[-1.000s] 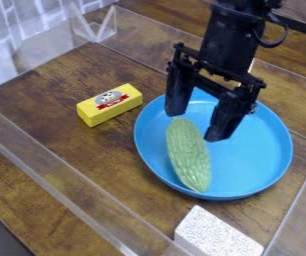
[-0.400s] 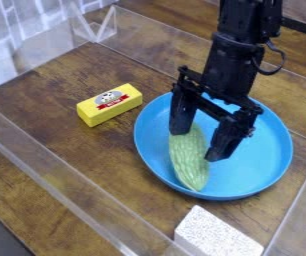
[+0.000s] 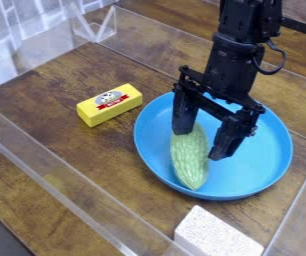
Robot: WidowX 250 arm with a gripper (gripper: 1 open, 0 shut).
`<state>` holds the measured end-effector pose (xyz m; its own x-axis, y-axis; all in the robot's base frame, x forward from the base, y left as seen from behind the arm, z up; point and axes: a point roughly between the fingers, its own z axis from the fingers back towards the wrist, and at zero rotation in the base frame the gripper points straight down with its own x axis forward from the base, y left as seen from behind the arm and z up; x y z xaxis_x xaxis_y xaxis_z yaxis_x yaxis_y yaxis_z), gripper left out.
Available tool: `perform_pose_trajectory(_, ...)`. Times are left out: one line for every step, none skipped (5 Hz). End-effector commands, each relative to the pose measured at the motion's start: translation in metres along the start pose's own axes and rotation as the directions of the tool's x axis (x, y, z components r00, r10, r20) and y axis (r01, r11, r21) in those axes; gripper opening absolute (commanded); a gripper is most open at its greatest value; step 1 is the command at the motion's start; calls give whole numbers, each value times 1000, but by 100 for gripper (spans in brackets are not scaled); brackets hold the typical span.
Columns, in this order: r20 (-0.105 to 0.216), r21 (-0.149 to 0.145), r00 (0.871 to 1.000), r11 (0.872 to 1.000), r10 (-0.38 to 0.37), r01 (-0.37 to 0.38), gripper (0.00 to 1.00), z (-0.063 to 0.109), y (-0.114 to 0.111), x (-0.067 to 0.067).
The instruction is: Remove the green object from inside the blue tray and put it on the table
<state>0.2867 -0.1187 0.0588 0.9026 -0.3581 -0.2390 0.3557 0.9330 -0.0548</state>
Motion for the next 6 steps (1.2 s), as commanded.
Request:
perform_pose_trajectory(12,-18,999,999,45,-45,100,-14,-7,3)
perform_pose_trajectory(13,-20,998,998,57,-57,100,-24,-5,11)
perform_pose_trajectory(13,-20,998,998,67,-67,100,-35,-3,19)
perform_pose_trajectory(16,-21,994,994,104,-103,100,-52,-3,26)
perform_pose_trajectory(28,-14,991,991,131,-131,100,-45,-2,33)
perform_pose_trajectory(39,-7,988,989,150,-150,100,-39,6,40)
